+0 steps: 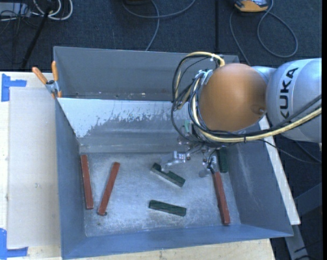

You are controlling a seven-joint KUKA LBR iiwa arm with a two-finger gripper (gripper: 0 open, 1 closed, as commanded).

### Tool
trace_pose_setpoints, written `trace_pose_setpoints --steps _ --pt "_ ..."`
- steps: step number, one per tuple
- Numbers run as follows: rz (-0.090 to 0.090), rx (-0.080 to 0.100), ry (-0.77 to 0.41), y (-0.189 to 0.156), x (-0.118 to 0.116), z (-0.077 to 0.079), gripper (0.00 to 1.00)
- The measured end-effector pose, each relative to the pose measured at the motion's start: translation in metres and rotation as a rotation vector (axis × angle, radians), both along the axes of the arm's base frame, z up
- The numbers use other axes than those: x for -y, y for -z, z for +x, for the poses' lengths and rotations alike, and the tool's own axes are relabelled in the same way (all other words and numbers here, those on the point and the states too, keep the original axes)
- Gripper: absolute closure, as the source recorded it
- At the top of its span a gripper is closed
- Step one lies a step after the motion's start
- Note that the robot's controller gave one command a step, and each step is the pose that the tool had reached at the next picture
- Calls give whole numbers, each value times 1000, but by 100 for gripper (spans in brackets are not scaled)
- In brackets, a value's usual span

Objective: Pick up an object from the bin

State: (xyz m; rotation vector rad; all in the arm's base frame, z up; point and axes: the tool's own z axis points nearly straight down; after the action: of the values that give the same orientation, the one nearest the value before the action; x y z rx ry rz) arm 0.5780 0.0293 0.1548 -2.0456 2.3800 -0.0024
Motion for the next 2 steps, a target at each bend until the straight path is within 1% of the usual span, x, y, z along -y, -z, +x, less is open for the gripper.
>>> trace_pose_setpoints --steps 1,2 --pt "2 -14 -33 90 -64 -33 0" --pt "0 6 -106 19 -25 34 0"
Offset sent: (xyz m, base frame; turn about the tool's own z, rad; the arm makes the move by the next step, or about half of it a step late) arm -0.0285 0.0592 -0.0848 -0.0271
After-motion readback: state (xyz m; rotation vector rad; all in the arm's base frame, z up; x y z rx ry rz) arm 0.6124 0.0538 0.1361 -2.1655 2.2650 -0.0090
